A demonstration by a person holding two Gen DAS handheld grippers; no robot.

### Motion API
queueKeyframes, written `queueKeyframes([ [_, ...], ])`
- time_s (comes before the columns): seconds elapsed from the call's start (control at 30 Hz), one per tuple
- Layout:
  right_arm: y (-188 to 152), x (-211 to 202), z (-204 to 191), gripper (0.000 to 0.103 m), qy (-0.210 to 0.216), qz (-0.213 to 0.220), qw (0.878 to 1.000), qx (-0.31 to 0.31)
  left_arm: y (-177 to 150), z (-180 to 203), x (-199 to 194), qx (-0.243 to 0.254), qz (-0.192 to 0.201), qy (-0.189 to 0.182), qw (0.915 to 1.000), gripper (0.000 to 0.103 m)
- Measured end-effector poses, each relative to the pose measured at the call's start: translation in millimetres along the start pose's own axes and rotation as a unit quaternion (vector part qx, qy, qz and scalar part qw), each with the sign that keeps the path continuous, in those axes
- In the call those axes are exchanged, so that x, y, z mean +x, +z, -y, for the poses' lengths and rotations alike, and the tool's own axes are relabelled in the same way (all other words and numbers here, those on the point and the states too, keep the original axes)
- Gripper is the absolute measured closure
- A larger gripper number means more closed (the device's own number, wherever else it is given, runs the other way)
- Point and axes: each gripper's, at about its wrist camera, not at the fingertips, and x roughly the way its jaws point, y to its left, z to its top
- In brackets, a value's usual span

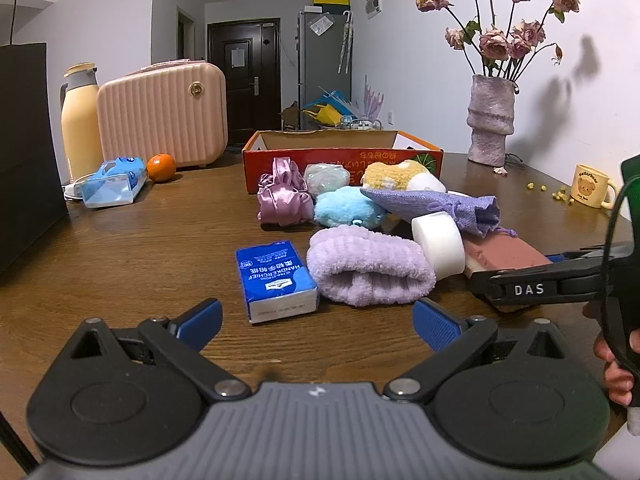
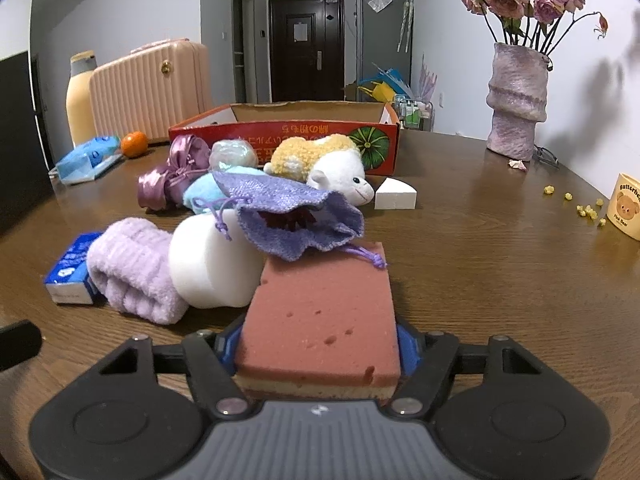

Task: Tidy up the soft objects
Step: 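Lift the pink sponge with the right gripper while the left gripper grasps the white foam roll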

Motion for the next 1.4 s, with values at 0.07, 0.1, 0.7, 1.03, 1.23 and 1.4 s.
queueKeyframes([
  [0.07, 0, -4, 2, 0.033, 0.002, 0.007, 1.0, 0.004, 1, 1, 1, 0.001, 0.0, 0.0, 1.0, 0.0],
  [0.1, 0, -6, 2, 0.033, 0.003, 0.01, 1.0, 0.006, 1, 1, 1, 0.002, 0.001, -0.001, 1.0, 0.0],
  [0.7, 10, -40, 29, 0.033, -0.001, 0.064, 0.997, 0.032, 25, 28, 18, 0.041, 0.008, -0.017, 0.999, 0.0],
  [1.03, 13, -40, 46, 0.033, -0.004, 0.074, 0.997, 0.039, 36, 51, 32, 0.069, 0.005, -0.041, 0.9968, 0.0],
  [1.23, 16, -36, 54, 0.033, 0.0, 0.078, 0.996, 0.037, 44, 72, 47, 0.1, 0.004, -0.051, 0.9937, 0.0],
  [1.4, 18, -32, 61, 0.033, 0.006, 0.081, 0.996, 0.032, 50, 86, 63, 0.114, -0.005, -0.063, 0.9914, 0.0],
])
